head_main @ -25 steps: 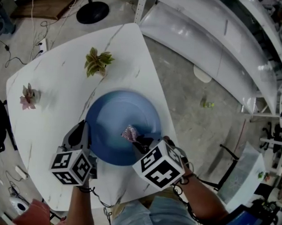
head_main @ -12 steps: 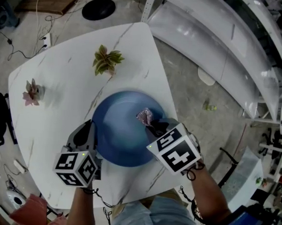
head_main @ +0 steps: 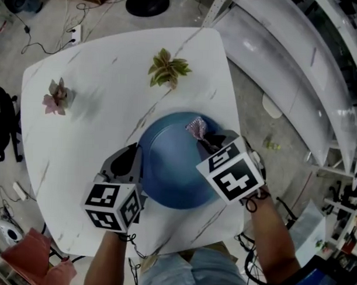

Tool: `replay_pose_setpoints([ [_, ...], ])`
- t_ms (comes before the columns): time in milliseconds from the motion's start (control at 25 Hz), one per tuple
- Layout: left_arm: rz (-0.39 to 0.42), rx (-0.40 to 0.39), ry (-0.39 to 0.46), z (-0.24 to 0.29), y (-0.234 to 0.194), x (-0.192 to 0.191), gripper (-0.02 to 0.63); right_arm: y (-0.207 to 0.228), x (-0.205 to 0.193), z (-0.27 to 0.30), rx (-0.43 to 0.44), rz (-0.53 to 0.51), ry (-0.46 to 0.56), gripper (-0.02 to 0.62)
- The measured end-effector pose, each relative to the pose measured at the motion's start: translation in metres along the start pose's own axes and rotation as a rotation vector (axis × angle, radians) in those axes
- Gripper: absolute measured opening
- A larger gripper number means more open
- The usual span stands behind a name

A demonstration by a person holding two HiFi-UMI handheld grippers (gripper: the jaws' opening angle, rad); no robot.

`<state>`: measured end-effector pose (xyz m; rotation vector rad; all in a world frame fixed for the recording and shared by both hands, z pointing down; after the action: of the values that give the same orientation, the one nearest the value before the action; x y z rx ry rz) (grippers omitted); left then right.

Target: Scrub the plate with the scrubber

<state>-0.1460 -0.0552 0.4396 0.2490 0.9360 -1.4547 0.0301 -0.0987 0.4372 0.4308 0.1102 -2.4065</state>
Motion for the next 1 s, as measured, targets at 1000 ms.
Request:
replay_pose_setpoints([
  [1000,-0.014,-0.009,-0.041,0.001,0.002,-0.003,0.014,-0.11,0.034,0.014,0.149,-0.327,0.031,0.061],
])
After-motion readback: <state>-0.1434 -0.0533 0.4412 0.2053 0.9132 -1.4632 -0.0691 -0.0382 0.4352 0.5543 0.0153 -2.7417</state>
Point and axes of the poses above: the fingertips, and each gripper's own axes: z forward along the fingers, y to its right, x out of its top, the point moved 4 cm from there along -z, backward along the fingers, and after that the axes turned 1 degree about x, right-handed, at the moved point
